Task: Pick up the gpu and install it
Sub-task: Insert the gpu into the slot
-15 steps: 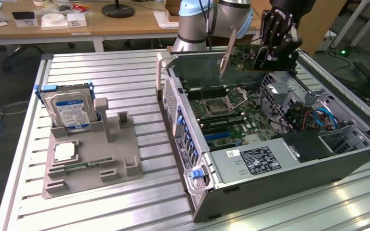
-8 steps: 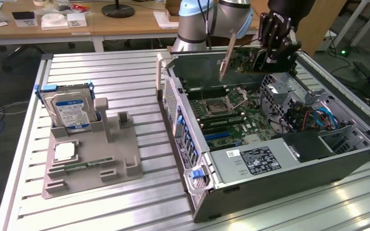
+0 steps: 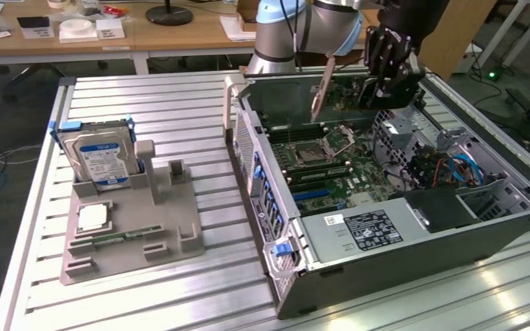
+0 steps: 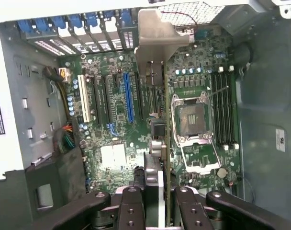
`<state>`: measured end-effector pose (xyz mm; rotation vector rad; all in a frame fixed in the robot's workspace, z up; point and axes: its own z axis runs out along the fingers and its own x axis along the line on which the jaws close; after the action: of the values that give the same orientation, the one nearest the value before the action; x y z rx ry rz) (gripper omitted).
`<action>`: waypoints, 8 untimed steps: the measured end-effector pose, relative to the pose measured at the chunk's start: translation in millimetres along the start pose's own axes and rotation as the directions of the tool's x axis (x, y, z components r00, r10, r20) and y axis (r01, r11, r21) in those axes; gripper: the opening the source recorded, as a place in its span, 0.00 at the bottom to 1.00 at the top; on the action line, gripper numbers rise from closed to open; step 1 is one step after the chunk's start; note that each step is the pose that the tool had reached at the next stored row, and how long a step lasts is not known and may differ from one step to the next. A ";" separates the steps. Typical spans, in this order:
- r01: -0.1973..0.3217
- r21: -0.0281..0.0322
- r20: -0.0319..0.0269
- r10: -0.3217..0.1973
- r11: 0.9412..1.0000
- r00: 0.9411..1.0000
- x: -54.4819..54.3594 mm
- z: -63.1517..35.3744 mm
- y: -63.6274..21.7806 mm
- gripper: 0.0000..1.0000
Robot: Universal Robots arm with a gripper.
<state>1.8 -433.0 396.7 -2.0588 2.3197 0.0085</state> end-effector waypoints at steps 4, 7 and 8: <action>0.037 0.000 0.002 -0.037 0.999 0.999 -0.2 5.8 0.8 0.28; 0.040 -0.001 0.010 -0.040 0.999 0.999 0.0 10.2 1.1 0.28; 0.046 -0.001 0.011 -0.046 0.999 0.999 0.2 11.6 2.2 0.28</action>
<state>0.0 -432.6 385.0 -2.1071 2.2660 0.0200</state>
